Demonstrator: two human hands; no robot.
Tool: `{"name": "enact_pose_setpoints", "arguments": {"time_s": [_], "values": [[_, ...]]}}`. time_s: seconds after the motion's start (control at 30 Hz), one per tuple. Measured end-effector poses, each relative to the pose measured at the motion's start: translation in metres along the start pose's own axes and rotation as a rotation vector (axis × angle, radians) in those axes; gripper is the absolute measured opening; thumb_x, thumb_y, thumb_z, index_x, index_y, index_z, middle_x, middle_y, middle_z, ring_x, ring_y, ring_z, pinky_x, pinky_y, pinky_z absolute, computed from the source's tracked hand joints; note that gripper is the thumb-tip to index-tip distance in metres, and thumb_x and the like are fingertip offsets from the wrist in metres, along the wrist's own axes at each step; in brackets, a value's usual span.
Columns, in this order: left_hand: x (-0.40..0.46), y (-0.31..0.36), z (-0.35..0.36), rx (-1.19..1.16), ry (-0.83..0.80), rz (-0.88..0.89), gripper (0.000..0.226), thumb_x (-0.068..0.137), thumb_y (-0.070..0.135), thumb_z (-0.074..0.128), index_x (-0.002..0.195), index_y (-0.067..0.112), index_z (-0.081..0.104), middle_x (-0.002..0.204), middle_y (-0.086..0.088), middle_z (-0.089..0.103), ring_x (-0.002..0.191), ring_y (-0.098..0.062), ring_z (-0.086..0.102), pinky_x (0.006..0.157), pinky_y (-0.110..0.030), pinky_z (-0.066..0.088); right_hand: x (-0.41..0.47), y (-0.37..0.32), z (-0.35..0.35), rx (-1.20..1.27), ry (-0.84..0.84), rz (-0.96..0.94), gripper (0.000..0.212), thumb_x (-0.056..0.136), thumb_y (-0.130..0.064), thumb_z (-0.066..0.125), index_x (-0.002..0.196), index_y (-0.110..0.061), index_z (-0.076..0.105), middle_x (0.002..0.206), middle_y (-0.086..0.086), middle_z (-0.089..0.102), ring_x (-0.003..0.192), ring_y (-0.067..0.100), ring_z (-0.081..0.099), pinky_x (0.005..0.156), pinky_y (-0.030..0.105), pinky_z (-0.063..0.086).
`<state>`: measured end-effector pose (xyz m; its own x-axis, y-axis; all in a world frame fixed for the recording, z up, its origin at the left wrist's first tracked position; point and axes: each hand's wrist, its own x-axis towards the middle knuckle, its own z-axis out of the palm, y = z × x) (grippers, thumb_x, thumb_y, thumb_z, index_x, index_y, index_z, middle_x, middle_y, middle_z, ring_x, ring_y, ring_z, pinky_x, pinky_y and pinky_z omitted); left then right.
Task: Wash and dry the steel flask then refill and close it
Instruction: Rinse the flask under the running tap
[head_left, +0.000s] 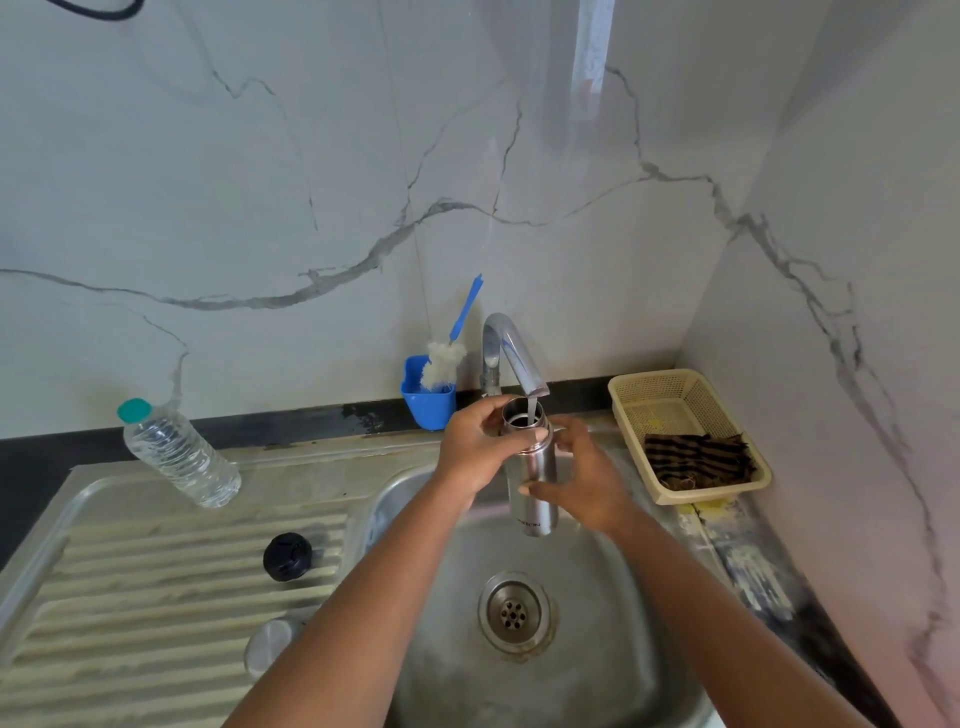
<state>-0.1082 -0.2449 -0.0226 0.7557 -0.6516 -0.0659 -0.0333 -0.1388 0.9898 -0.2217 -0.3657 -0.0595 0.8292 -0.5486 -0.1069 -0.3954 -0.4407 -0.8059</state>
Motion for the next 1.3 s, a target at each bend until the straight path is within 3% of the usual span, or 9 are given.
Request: {"name": "enact_pose_setpoints", "arguments": {"time_s": [0.1,0.2,0.3,0.47,0.67,0.8,1.0,1.13,1.3], "values": [[0.002,0.001,-0.006,-0.065,-0.059,-0.025,0.04,0.076,0.009,0.083,0.113,0.019,0.07,0.104,0.005,0.076,0.097,-0.007,0.07,0.081,-0.021,0.055,0.002,0.006,-0.003,0.005,-0.108,-0.013,0.076,0.068,-0.039,0.086,0.131,-0.035,0.043,0.125,-0.015,0.059,0.115,0.01,0.056,0.093,0.031,0.043],[0.004,0.001,0.0,-0.133,-0.04,-0.057,0.03,0.085,0.006,0.073,0.107,0.026,0.068,0.099,0.008,0.075,0.091,-0.001,0.069,0.074,-0.015,0.052,-0.002,0.005,0.001,0.024,-0.076,0.011,0.064,0.069,-0.046,0.084,0.121,-0.034,0.049,0.112,-0.014,0.064,0.101,0.008,0.062,0.084,0.026,0.049],[0.007,-0.007,0.009,-0.103,-0.039,-0.097,0.04,0.085,0.015,0.074,0.121,0.026,0.061,0.112,0.002,0.07,0.101,-0.009,0.066,0.084,-0.022,0.053,-0.007,0.001,0.01,0.006,-0.001,0.046,0.057,0.07,-0.048,0.081,0.116,-0.035,0.05,0.101,-0.015,0.064,0.09,0.004,0.062,0.075,0.022,0.048],[0.01,-0.018,0.014,-0.019,-0.03,-0.125,0.07,0.08,0.022,0.08,0.14,0.026,0.044,0.124,0.002,0.064,0.109,-0.012,0.063,0.102,-0.036,0.05,-0.009,-0.004,0.019,0.018,0.01,0.125,0.048,0.074,-0.052,0.077,0.109,-0.038,0.047,0.096,-0.018,0.059,0.088,0.005,0.058,0.076,0.026,0.049],[0.009,-0.02,0.016,-0.019,-0.027,-0.186,0.041,0.08,0.028,0.081,0.116,0.02,0.062,0.104,0.004,0.072,0.099,-0.015,0.069,0.082,-0.025,0.055,-0.014,0.003,0.023,0.062,0.042,0.175,0.047,0.071,-0.056,0.076,0.108,-0.04,0.053,0.099,-0.015,0.066,0.089,0.005,0.064,0.083,0.034,0.056],[0.013,-0.02,0.023,-0.067,-0.034,-0.221,0.041,0.079,0.03,0.082,0.113,0.014,0.066,0.103,-0.002,0.074,0.095,-0.016,0.071,0.077,-0.025,0.056,-0.019,0.011,0.025,0.154,0.069,0.212,0.049,0.068,-0.058,0.077,0.108,-0.041,0.056,0.099,-0.015,0.068,0.088,0.005,0.065,0.085,0.037,0.056],[0.014,-0.017,0.026,-0.105,-0.004,-0.276,0.042,0.076,0.028,0.084,0.108,0.008,0.066,0.101,-0.008,0.074,0.089,-0.021,0.071,0.067,-0.024,0.052,-0.032,0.011,0.031,-0.045,0.168,0.159,0.053,0.064,-0.064,0.073,0.107,-0.038,0.055,0.092,-0.017,0.065,0.082,0.004,0.063,0.075,0.036,0.057],[0.011,-0.008,0.022,-0.077,-0.031,-0.203,0.042,0.069,0.025,0.089,0.105,0.017,0.069,0.099,-0.003,0.074,0.085,-0.014,0.07,0.066,-0.022,0.05,-0.036,0.007,0.043,-0.187,0.326,0.085,0.067,0.067,-0.066,0.072,0.118,-0.029,0.049,0.106,-0.012,0.058,0.094,0.013,0.059,0.078,0.038,0.053],[0.009,-0.009,0.011,-0.066,-0.101,-0.09,0.045,0.063,0.016,0.093,0.103,0.022,0.073,0.096,0.001,0.076,0.093,-0.015,0.072,0.088,-0.034,0.058,-0.027,0.015,0.031,-0.037,0.176,0.033,0.082,0.068,-0.062,0.077,0.136,-0.026,0.047,0.128,-0.008,0.057,0.12,0.013,0.052,0.093,0.028,0.046]]}}
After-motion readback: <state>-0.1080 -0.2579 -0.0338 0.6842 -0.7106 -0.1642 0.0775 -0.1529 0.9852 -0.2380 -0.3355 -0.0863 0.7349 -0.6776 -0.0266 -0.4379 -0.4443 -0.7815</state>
